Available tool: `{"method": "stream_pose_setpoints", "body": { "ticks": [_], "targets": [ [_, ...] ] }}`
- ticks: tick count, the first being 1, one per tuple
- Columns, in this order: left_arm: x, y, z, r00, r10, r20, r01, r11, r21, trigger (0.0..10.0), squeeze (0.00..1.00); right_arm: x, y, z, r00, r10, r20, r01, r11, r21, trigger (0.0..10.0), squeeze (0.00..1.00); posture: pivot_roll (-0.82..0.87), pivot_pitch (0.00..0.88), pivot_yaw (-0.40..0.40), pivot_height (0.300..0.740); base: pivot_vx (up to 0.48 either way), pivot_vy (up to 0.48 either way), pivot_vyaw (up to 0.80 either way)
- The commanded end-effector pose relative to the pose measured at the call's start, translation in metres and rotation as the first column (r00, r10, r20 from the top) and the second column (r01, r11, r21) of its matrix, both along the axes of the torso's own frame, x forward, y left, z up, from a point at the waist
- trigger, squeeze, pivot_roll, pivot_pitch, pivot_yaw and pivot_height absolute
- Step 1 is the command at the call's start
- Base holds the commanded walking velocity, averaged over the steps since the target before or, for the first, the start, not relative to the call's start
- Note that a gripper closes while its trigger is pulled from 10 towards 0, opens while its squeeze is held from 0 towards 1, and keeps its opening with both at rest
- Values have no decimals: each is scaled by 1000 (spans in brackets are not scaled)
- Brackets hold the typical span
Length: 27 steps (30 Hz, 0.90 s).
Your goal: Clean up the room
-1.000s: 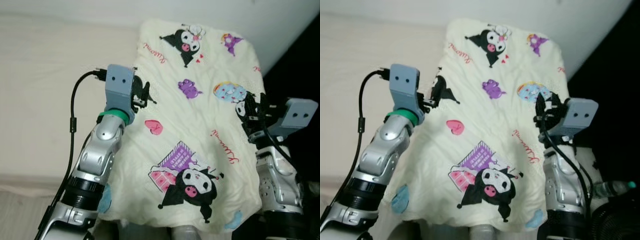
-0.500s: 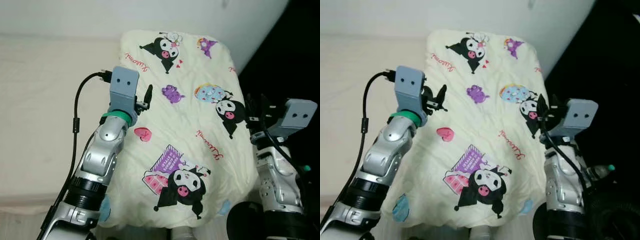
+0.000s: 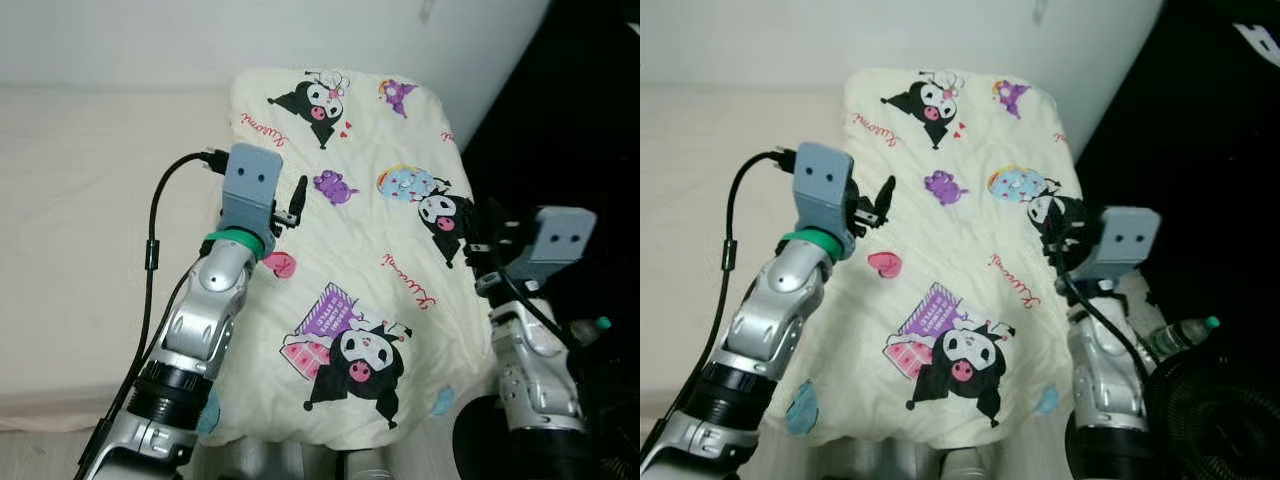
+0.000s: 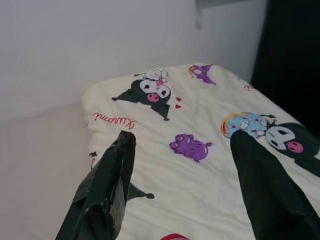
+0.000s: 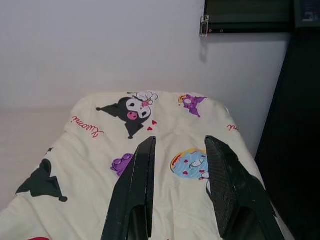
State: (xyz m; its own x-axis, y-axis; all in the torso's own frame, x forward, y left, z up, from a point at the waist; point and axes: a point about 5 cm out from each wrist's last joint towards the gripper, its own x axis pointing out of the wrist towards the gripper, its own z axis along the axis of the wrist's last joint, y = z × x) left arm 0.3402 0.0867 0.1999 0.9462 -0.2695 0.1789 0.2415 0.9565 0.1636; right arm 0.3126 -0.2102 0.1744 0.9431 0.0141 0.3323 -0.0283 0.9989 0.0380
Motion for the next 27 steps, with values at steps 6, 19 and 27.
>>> {"method": "stream_pose_setpoints", "body": {
  "ticks": [6, 19, 27],
  "targets": [
    [-7, -6, -6, 999, -35, 24, 34, 999, 39, 10000, 0, -2, 1, -9, 999, -4, -34, 4, 1000, 7, 10000, 0, -161, 129, -31, 740, 0, 0, 0],
    [-9, -12, -10, 999, -38, 38, 36, 998, 51, 10000, 0, -2, 8, -12, 999, 2, -49, -5, 999, -54, 10000, 0, -166, 133, -36, 740, 0, -258, 427],
    [-7, -10, -12, 999, -31, 9, 31, 999, 32, 10000, 0, -2, -1, -10, 999, -4, -40, 4, 1000, 3, 10000, 0, -168, 132, -33, 740, 0, -294, 99]
  ]
}}
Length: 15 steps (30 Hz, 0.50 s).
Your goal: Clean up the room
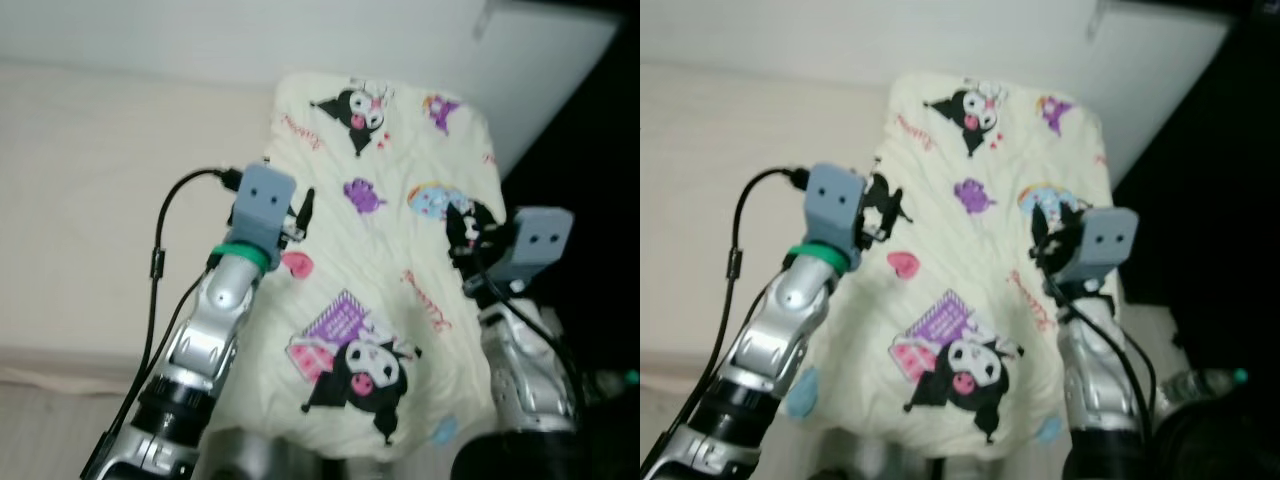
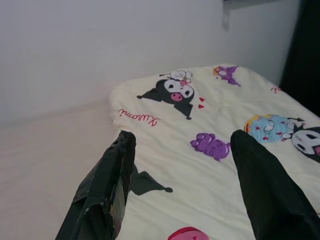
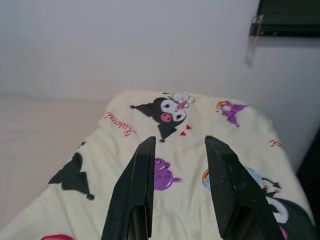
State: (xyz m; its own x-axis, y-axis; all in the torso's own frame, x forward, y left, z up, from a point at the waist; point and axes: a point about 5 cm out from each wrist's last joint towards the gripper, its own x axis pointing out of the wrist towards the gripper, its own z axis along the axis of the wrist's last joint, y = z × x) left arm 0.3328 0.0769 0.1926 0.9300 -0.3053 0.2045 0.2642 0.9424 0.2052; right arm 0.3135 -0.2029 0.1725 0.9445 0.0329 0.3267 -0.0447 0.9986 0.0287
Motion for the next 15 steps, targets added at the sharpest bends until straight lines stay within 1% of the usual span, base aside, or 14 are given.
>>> {"method": "stream_pose_setpoints", "body": {
  "ticks": [1, 12, 15],
  "targets": [
    [1, 0, -5, 999, 4, -32, -4, 1000, -4, 10000, 0, -3, -9, -8, 999, -24, -35, 24, 1000, 16, 10000, 0, -168, 131, -33, 740, 0, 0, 0],
    [2, -1, -4, 1000, -5, -20, 6, 1000, 31, 10000, 0, -4, -8, -10, 999, -21, -39, 21, 1000, 21, 10000, 0, -169, 128, -26, 740, 0, 0, 0],
    [2, -1, -3, 1000, -12, -8, 12, 999, 35, 10000, 0, -4, -8, -11, 999, -21, -41, 22, 1000, 20, 10000, 0, -168, 128, -24, 740, 0, -352, 0]
  ]
}}
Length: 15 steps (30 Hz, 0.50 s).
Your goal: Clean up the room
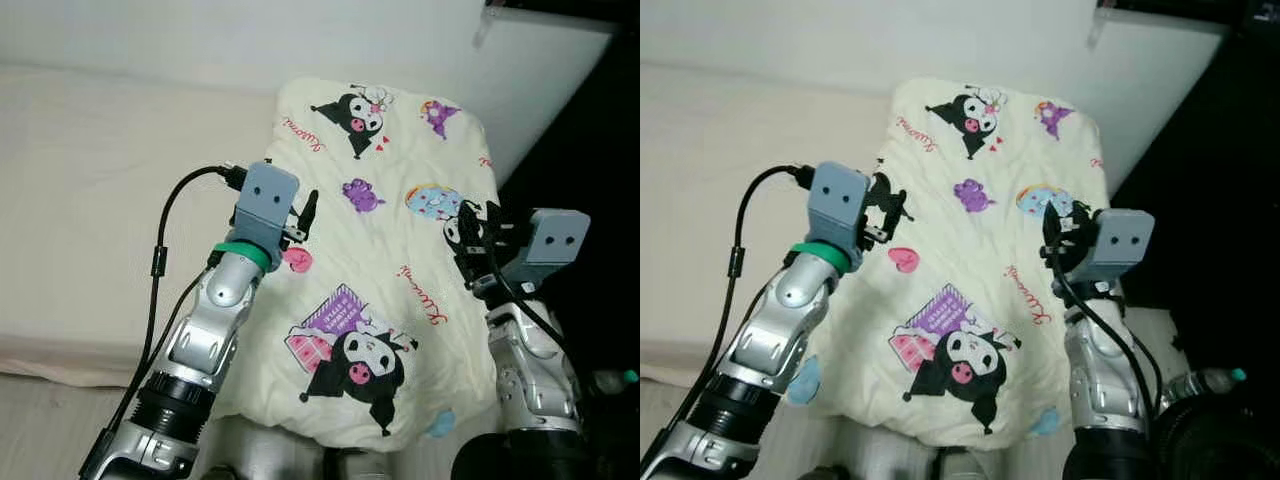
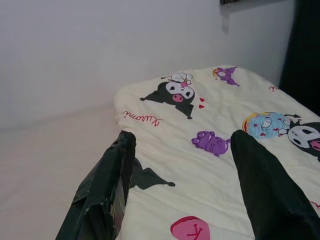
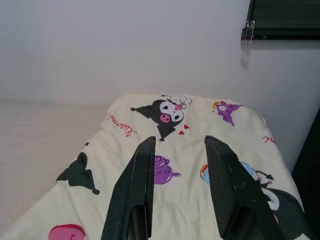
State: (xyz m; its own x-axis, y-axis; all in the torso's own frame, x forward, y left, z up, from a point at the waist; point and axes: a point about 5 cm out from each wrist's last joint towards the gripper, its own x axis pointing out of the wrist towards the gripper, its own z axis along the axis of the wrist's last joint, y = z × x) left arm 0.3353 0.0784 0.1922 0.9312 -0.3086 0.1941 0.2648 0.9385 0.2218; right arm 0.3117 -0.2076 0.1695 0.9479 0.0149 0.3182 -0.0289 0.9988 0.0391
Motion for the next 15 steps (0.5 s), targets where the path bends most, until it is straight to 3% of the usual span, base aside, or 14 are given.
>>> {"method": "stream_pose_setpoints", "body": {
  "ticks": [1, 15],
  "targets": [
    [0, -2, -3, 1000, -14, 0, 14, 1000, 18, 10000, 0, -2, -3, -8, 999, -5, -33, 5, 1000, 10, 10000, 0, -168, 129, -23, 740, 0, -480, 0],
    [0, -2, -3, 1000, -15, -1, 15, 1000, 22, 10000, 0, -2, -3, -10, 999, -8, -42, 8, 1000, 3, 10000, 0, -166, 135, -20, 740, 0, -475, 0]
  ]
}}
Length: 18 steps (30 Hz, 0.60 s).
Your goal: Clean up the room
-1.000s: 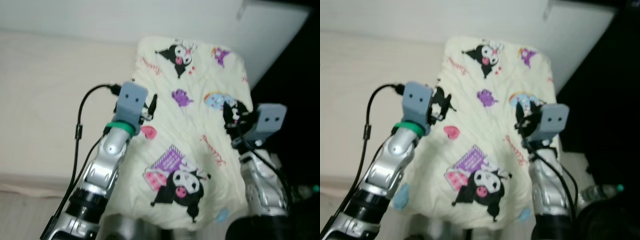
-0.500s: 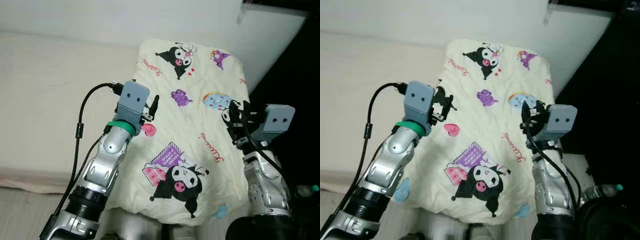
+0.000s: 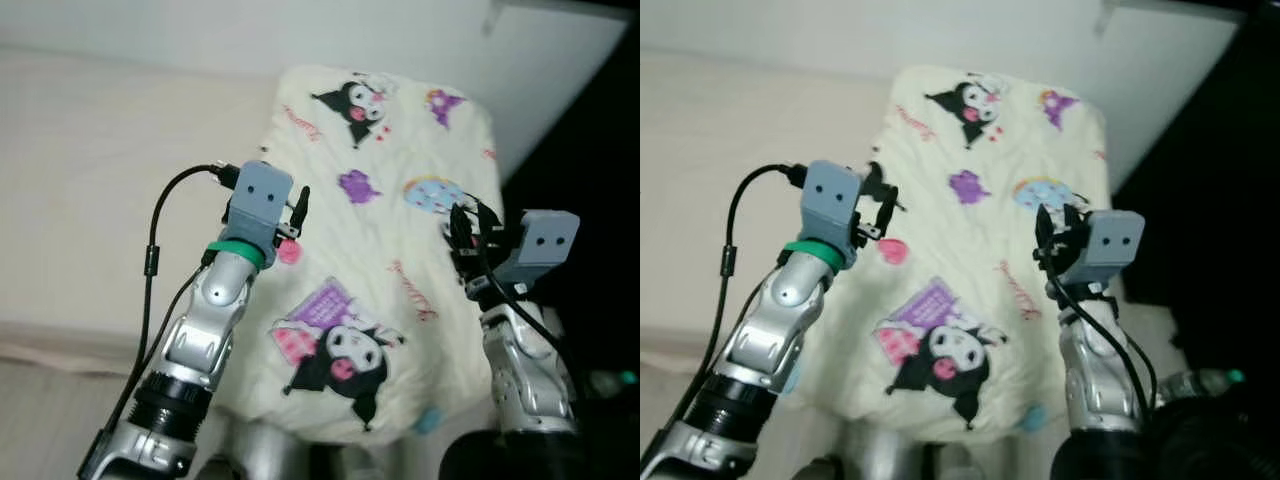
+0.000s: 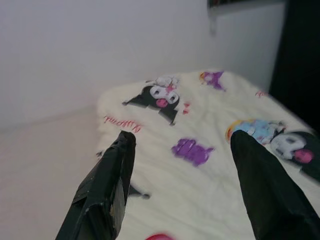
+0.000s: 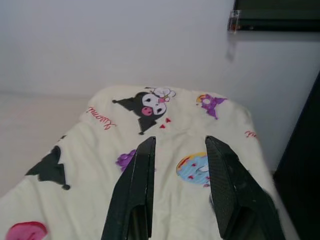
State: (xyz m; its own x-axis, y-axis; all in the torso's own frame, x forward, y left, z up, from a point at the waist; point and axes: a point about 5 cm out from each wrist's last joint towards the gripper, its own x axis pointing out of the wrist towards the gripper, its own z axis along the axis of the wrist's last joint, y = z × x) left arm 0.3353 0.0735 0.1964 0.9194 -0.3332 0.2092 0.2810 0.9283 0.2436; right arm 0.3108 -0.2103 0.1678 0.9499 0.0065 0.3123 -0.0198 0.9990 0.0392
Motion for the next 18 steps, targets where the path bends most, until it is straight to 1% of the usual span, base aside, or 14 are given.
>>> {"method": "stream_pose_setpoints", "body": {
  "ticks": [1, 5, 13, 18],
  "targets": [
    [0, 3, -8, 999, 14, -34, -14, 1000, 8, 10000, 0, -2, 0, -9, 999, 1, -37, -1, 1000, 4, 10000, 0, -166, 136, -19, 740, 0, -450, 0],
    [3, 5, -12, 997, 40, -60, -39, 999, 25, 10000, 0, -2, 0, -9, 999, 1, -39, -1, 1000, 7, 10000, 0, -166, 137, -19, 740, 0, 0, 0],
    [4, 7, -14, 995, 56, -85, -55, 998, 8, 10000, 0, -2, 0, -9, 999, 3, -42, -2, 1000, 11, 10000, 0, -166, 138, -20, 740, 0, 0, 0],
    [5, 8, -14, 994, 60, -91, -60, 998, 6, 10000, 0, -2, 0, -10, 999, 3, -44, -3, 1000, 13, 10000, 0, -165, 138, -19, 740, 0, 480, 0]
  ]
}}
